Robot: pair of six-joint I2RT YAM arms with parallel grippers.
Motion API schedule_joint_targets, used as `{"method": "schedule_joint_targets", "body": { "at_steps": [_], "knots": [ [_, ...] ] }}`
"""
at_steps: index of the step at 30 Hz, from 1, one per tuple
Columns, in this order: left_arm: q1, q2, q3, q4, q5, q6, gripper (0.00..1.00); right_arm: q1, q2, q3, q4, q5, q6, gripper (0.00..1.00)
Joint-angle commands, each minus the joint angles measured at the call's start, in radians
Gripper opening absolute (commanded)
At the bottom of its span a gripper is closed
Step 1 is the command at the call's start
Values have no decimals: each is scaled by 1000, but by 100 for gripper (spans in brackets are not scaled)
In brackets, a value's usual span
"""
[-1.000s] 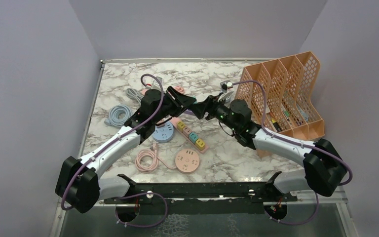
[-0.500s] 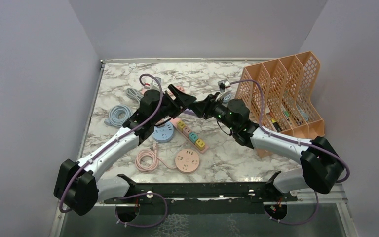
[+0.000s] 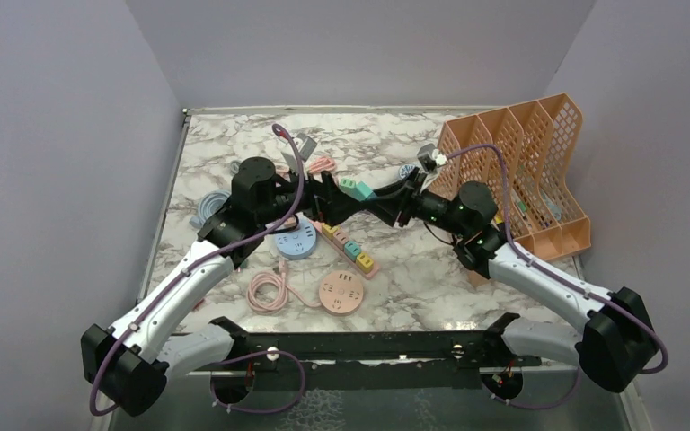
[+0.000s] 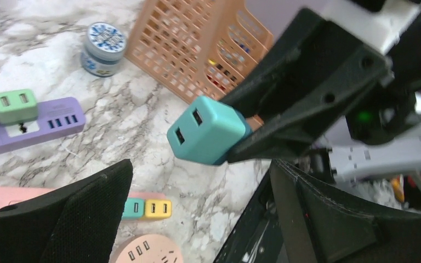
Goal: Insert the plug
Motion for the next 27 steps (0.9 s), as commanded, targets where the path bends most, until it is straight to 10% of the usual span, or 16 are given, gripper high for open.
{"method": "schedule_joint_targets", "body": {
  "at_steps": [1,14,27],
  "knots": [
    [4,-40,32,-34,293,177,95,-30,-65,16,-42,-208,-6,13],
    [4,-36,70,-21,562,187,56,-34,-160,37,-21,-439,80,10],
    [4,-36,32,123,686,127,47,-33,-119,78,24,-526,132,9]
  ]
}}
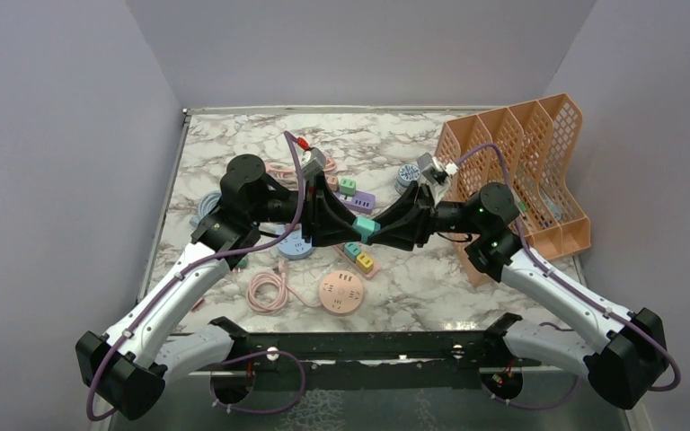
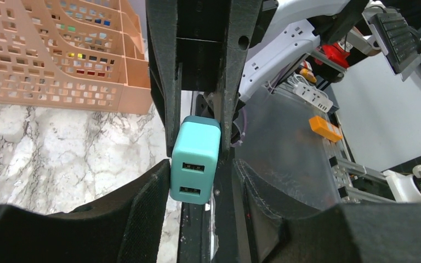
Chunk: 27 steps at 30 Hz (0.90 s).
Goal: Insert the plug
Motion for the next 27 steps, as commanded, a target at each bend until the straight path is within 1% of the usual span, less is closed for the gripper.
{"method": "schedule_joint_targets", "body": {
  "at_steps": [1,6,8,11,13,15,16,18,19,20,23,24,25,27],
  "knots": [
    [3,1,-13,67,74,-14,47,-4,25,45,59,-39,47,9],
    [2,23,-28,83,83,-17,45,-3,51,46,104,-62,82,9],
    [2,26,-33,89,94,-15,42,-3,58,46,104,-61,82,9],
    [0,25,-41,101,109,-13,35,-4,68,46,105,-64,84,9],
    [1,24,-45,103,111,-11,33,-3,77,48,106,-67,84,9],
    [0,23,-51,109,116,-7,25,-3,84,47,106,-63,86,9],
    [1,21,-54,110,117,0,18,-3,88,46,106,-60,85,9],
    [0,15,-60,107,105,31,0,-3,92,45,97,-48,77,10],
    [0,8,-60,82,86,68,0,-3,92,47,82,-36,64,15],
    [0,-1,-56,49,62,123,0,-3,90,50,47,-18,50,21],
    [1,-29,-46,-66,-29,289,0,-3,69,48,-57,80,-4,53],
    [1,-39,-37,-112,-72,354,0,-3,54,41,-87,130,-21,61],
    [0,-46,-29,-155,-128,407,0,-3,34,29,-109,181,-37,67],
    [1,-52,-16,-232,-262,474,0,-4,-9,1,-134,257,-63,73]
  ]
}}
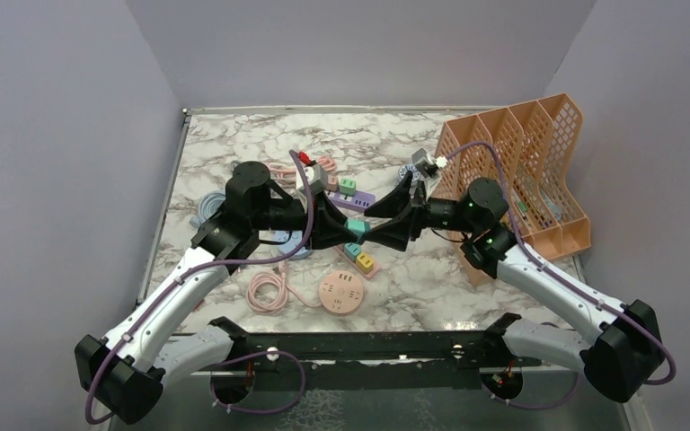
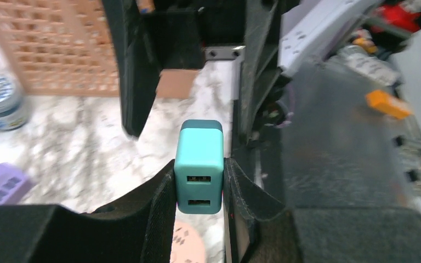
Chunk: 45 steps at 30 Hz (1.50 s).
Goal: Insert the plug
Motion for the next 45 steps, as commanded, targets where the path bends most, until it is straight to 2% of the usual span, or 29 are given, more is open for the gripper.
{"method": "schedule_joint_targets", "body": {
  "at_steps": [1,4,10,19,35,45],
  "knots": [
    [-3,-36,46,-215,-284,282,0,-4,-95,-26,-115,233,-94,75],
    [-3,-16,64,-350,-381,431,0,-3,-144,-41,-178,334,-114,75],
    [-3,-34,-9,-425,-539,631,0,-4,-190,-56,-299,476,-133,72],
    [-3,64,10,-603,-757,754,0,-3,-220,-88,-362,531,-148,69],
    [-4,345,101,-705,-946,764,0,-3,-234,-129,-362,541,-100,68],
    [0,448,161,-704,-884,780,0,-4,-225,-149,-334,516,-74,68]
  ]
}}
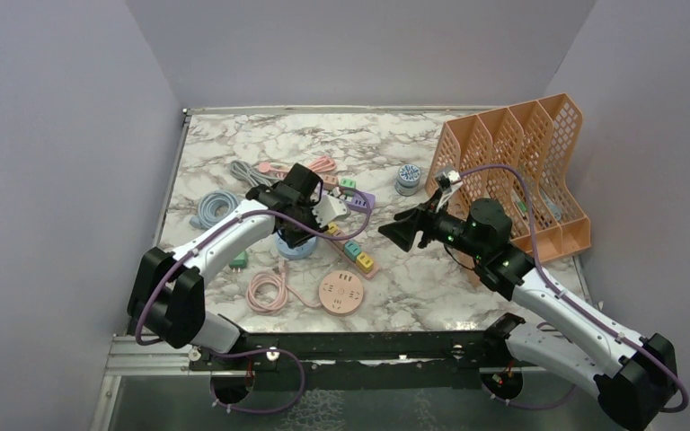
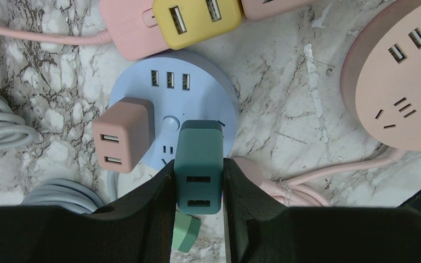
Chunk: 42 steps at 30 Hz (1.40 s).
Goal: Insert the plug
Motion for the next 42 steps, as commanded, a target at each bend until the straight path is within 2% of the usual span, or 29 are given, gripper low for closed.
{"method": "schedule_joint_targets", "body": {
  "at_steps": [1,7,13,26,34,42],
  "knots": [
    [0,30,49,-4,42,24,0,-3,-7,-5,25,-9,13,68],
    [12,43,34,-7,16,20,0,-3,-19,-11,23,-4,13,67],
    [41,37,1,-10,68,37,0,-3,-21,-12,20,-6,11,67],
    [54,98,2,-9,145,57,0,-3,-34,-21,13,-3,11,67],
    [72,163,-10,-12,95,61,0,-3,-36,-19,13,0,7,67],
    [117,210,-41,3,152,98,0,-3,-37,-12,9,8,-4,67]
  ]
}}
